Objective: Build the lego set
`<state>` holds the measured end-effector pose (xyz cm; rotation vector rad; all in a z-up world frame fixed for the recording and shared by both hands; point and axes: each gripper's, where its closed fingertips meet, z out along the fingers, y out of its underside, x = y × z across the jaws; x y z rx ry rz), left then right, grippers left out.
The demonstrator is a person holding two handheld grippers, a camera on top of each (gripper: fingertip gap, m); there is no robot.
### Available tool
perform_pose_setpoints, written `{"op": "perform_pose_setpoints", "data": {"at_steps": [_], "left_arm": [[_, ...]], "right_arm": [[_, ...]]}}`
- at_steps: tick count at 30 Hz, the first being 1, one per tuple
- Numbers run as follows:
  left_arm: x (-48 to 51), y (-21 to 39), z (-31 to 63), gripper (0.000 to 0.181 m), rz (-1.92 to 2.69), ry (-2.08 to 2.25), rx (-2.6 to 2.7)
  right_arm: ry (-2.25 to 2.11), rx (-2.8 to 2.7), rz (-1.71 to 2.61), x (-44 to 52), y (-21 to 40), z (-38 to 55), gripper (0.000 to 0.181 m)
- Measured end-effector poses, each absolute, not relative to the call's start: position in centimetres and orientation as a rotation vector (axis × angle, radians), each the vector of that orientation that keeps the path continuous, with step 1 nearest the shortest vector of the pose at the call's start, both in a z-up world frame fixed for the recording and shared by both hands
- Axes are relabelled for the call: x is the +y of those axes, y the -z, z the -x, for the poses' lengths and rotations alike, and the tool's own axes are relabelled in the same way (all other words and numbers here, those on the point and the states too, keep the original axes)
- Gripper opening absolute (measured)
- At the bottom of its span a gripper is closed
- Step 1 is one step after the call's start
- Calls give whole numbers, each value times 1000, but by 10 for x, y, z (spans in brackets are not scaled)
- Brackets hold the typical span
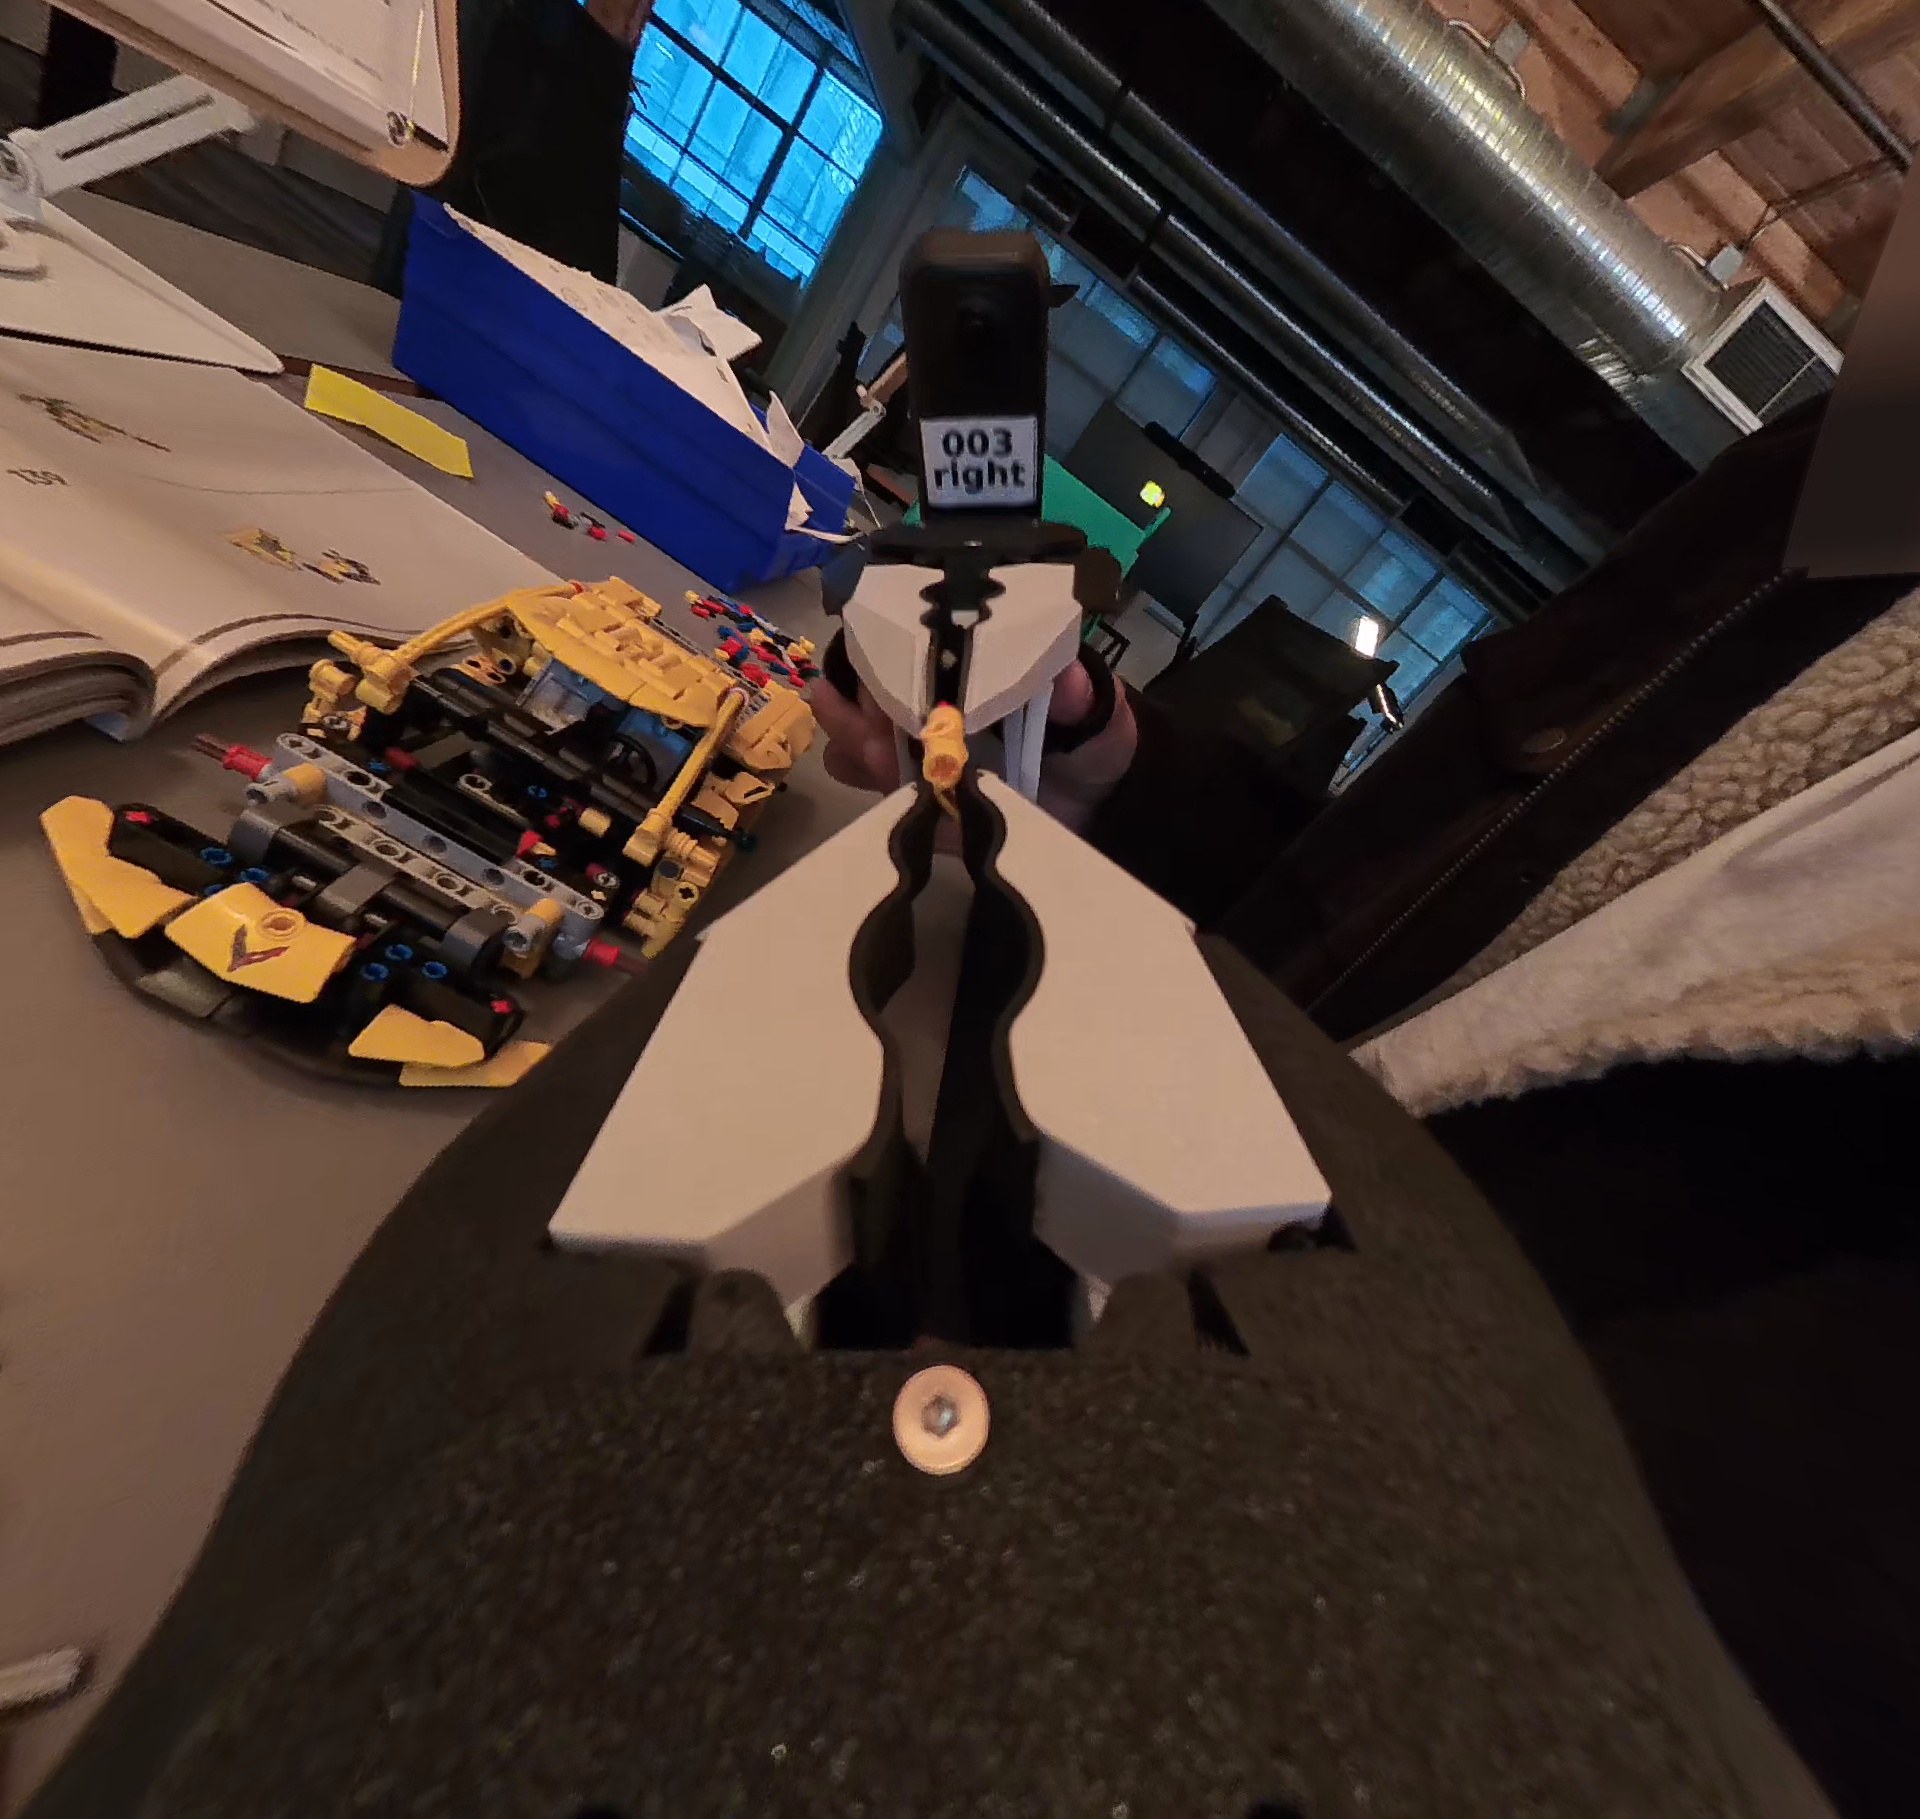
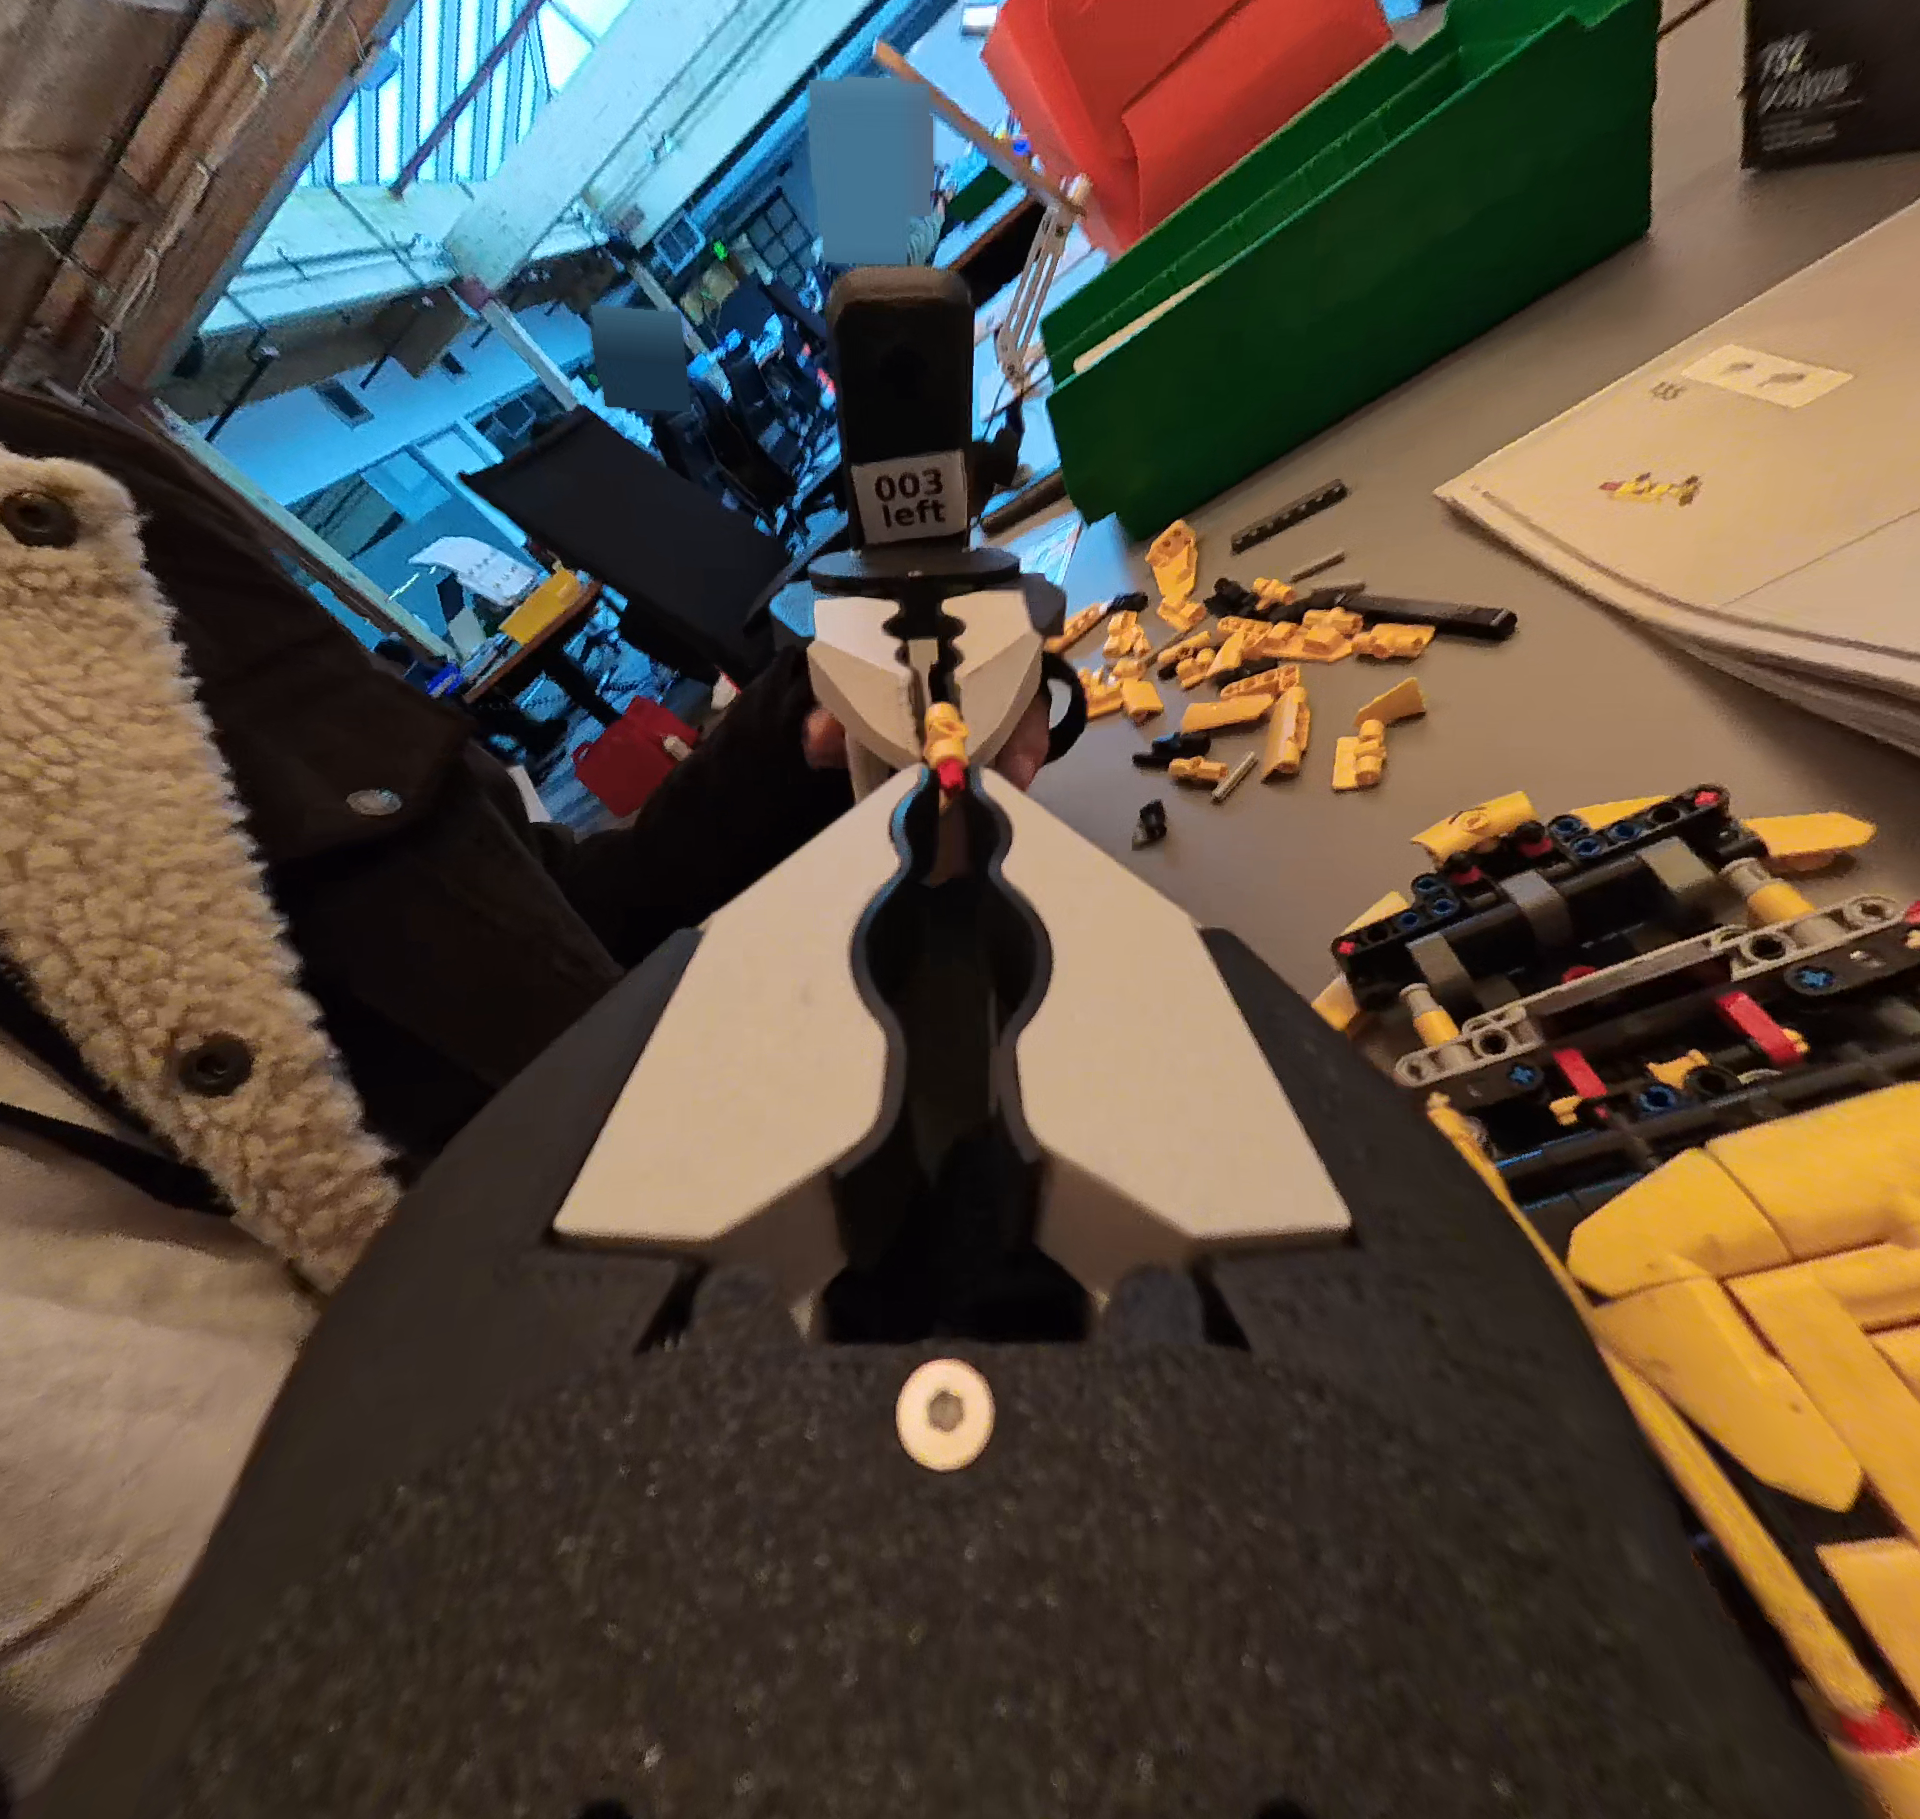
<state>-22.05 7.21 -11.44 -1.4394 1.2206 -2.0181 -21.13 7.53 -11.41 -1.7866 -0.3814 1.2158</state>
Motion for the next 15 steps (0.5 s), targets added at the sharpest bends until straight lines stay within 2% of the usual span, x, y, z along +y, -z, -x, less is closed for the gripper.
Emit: {"op": "perform_pose_setpoints", "data": {"at_steps": [3,5,7,15], "left_arm": [[76,113,219,4,1439,2005,1189],[75,112,219,4,1433,2003,1196],[75,111,219,4,1415,1977,1203],[76,117,215,4,1445,1915,1217]], "right_arm": [[-1225,-317,1709,82,112,217,28],[-1244,-278,1691,86,113,222,26],[-1283,-251,1661,88,111,224,16],[-1295,-223,1677,88,115,224,6]]}}
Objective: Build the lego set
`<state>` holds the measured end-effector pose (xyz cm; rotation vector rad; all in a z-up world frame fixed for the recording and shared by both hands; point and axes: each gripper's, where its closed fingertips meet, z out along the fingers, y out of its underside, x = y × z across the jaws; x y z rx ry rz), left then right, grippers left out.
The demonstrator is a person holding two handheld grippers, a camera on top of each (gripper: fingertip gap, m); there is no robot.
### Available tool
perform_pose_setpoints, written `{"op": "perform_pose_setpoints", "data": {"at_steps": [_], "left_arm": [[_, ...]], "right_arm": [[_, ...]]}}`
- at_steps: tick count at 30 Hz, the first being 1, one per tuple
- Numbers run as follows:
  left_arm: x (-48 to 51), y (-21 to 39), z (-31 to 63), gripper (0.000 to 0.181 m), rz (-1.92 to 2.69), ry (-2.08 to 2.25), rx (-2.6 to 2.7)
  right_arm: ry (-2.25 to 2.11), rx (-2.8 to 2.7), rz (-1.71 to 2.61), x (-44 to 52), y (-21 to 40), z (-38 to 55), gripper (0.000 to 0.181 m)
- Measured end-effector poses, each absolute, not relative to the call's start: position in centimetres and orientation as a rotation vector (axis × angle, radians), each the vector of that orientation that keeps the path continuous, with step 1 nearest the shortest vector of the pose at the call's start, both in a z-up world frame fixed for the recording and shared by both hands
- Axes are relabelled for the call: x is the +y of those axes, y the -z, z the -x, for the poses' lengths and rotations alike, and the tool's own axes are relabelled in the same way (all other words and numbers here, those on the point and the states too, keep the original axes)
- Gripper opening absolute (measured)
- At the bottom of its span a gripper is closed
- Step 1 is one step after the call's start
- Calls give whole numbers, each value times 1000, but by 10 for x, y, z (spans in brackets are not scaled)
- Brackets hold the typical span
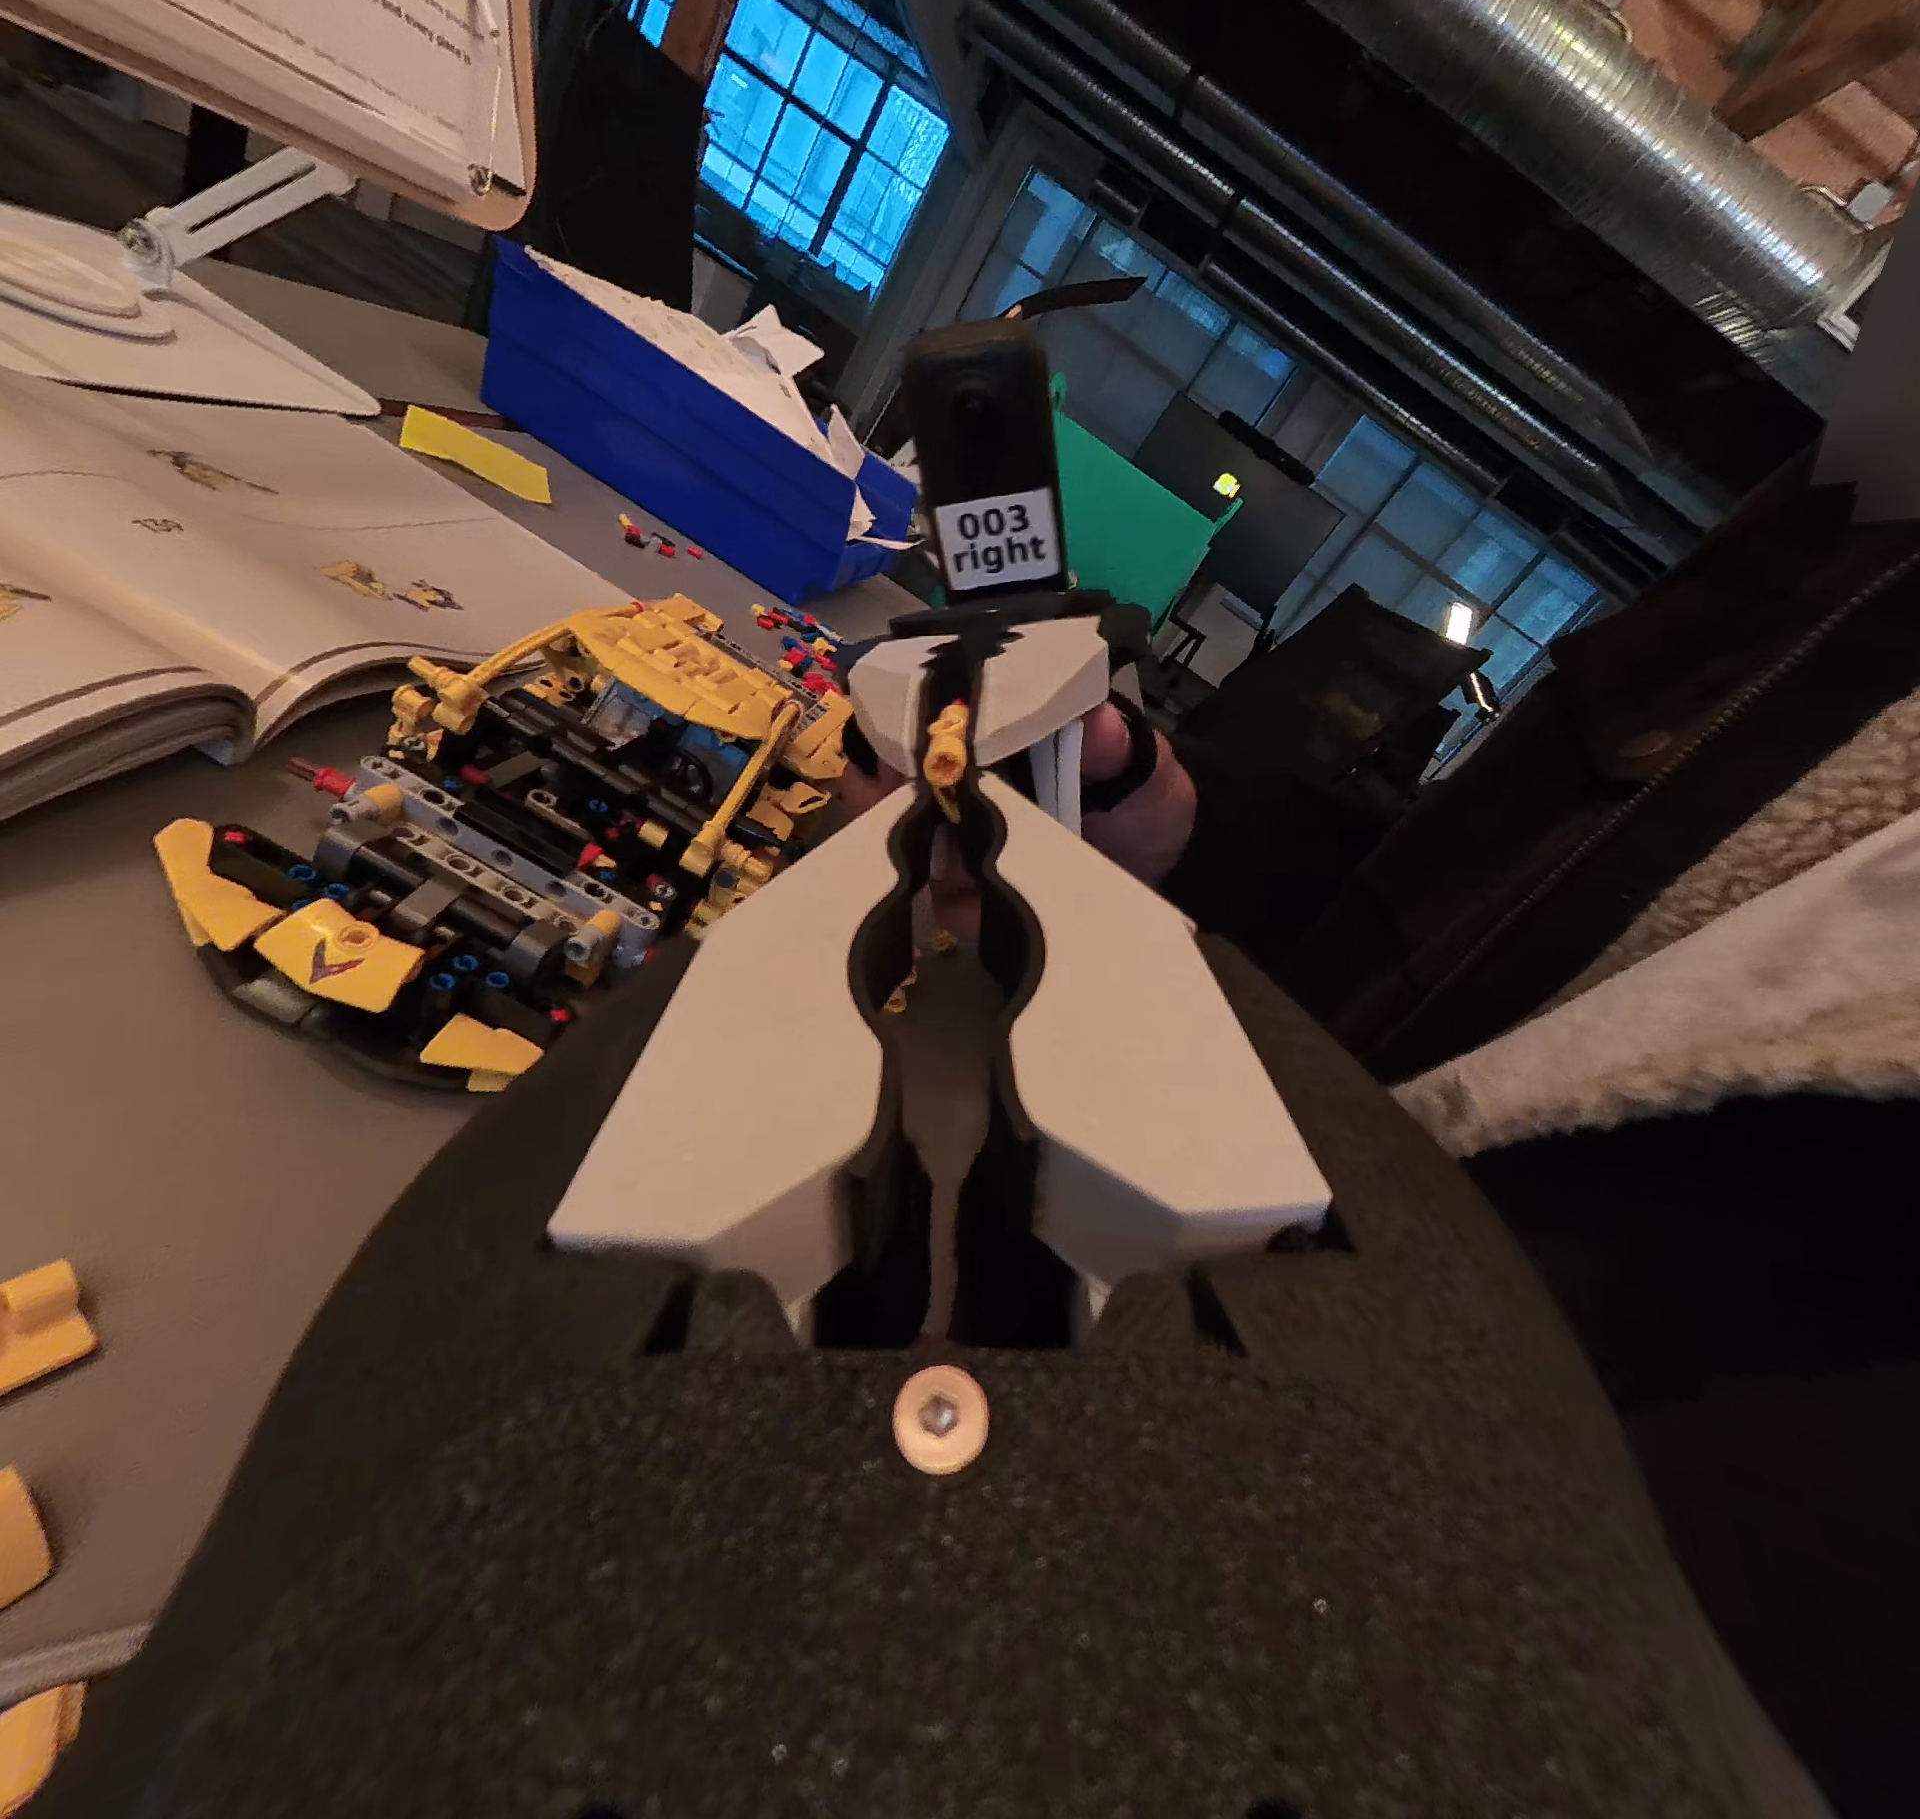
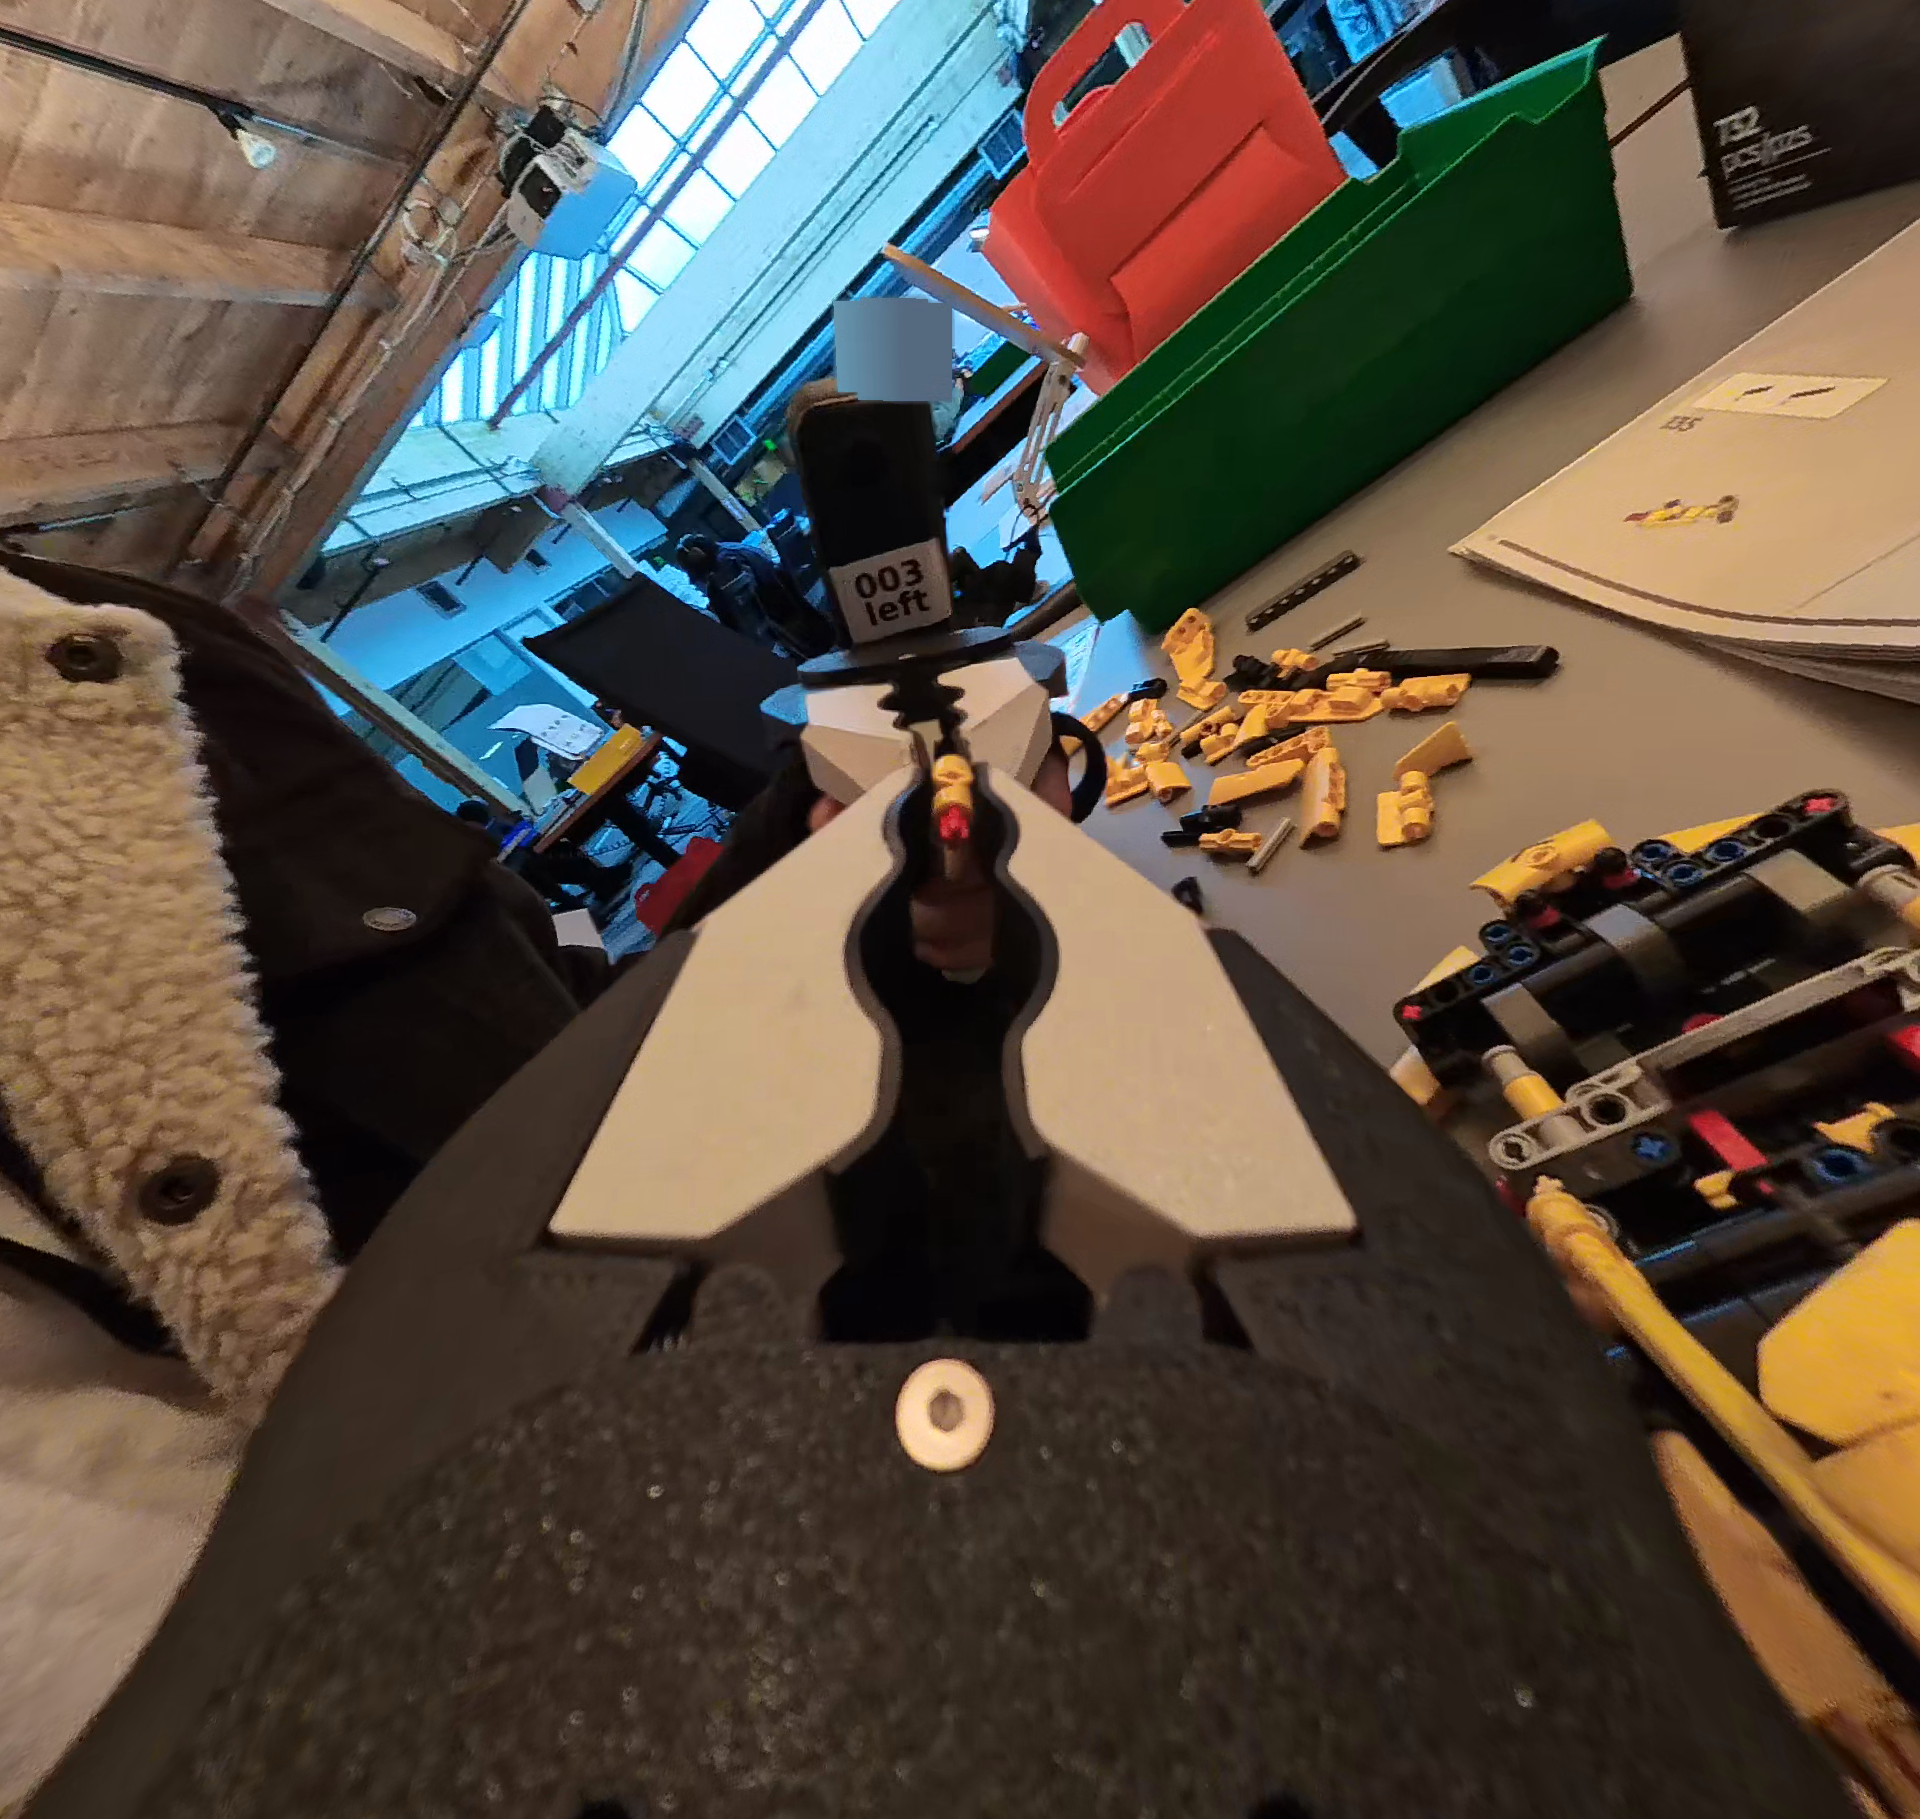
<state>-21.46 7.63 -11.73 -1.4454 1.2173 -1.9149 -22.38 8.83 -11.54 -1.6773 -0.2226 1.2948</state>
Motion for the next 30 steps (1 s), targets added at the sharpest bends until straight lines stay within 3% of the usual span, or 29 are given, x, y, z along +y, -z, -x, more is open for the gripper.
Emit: {"op": "perform_pose_setpoints", "data": {"at_steps": [4,9,15,18,23,30], "left_arm": [[79,121,214,9,1470,1904,1210],[42,143,199,23,1443,1731,1496],[-23,170,139,25,1307,1454,1868],[-44,182,103,25,1286,1283,2021],[-58,215,65,24,1291,996,2257],[-73,234,48,16,1301,923,2367]], "right_arm": [[-1218,-225,1642,79,103,199,6],[-815,-229,1780,19,83,83,6],[-467,-300,2338,-93,191,34,6],[-499,-212,2235,-94,204,38,6],[-562,-29,1955,-78,172,20,6],[-565,-61,1901,-85,167,20,6]]}}
